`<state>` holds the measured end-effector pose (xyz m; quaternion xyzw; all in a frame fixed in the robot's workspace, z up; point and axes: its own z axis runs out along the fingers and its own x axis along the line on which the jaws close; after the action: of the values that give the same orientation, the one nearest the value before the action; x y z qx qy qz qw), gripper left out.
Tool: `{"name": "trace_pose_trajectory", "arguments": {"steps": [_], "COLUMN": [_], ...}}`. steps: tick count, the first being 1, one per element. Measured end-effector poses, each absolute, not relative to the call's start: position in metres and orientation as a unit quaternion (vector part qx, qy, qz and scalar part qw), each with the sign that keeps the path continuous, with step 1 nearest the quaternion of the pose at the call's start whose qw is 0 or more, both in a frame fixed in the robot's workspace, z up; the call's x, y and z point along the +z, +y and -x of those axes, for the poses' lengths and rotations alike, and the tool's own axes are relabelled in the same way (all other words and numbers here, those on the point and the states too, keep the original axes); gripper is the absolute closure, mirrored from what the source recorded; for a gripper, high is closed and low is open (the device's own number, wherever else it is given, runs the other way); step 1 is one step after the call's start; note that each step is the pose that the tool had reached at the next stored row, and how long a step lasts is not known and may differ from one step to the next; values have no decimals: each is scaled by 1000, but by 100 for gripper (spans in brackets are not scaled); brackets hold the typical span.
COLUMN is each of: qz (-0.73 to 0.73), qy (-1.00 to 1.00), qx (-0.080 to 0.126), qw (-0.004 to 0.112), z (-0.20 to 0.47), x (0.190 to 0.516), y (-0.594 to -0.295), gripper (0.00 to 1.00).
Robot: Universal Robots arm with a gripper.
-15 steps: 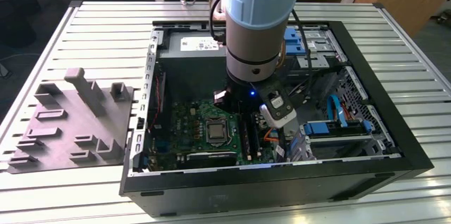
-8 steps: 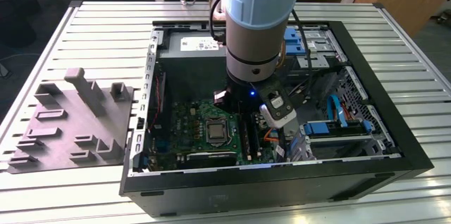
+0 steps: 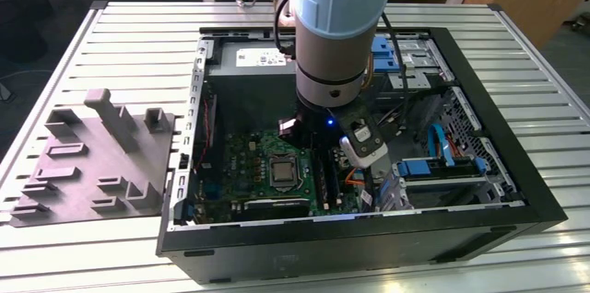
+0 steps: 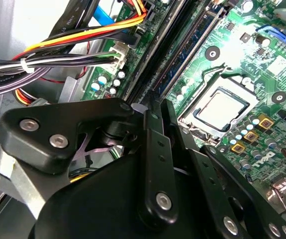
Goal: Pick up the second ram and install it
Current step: 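Insert the second ram into the second slot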
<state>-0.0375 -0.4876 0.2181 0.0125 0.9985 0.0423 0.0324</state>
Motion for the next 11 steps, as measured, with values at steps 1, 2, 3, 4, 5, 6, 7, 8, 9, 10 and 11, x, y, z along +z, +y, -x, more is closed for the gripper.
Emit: {"name": "trace_pose_trajectory", "arguments": {"steps": [1, 2, 3, 4, 5, 6, 7, 8, 9, 10, 11], "qz": [-12, -12, -12, -13, -13, -13, -13, -13, -12, -12, -12], "qy": [999, 999, 999, 998, 999, 999, 999, 999, 999, 999, 999], "qx": [42, 42, 42, 42, 42, 42, 42, 42, 42, 42, 42], "qw": [32, 32, 32, 32, 32, 32, 32, 32, 32, 32, 32], "z": [37, 37, 37, 37, 38, 37, 37, 37, 37, 37, 37], "x": [218, 218, 218, 218, 219, 219, 219, 219, 219, 219, 219], "y": [-488, -488, -488, -488, -488, -488, -489, -489, -490, -491, -492], "gripper": [80, 80, 80, 80, 80, 80, 80, 80, 80, 80, 80]}}
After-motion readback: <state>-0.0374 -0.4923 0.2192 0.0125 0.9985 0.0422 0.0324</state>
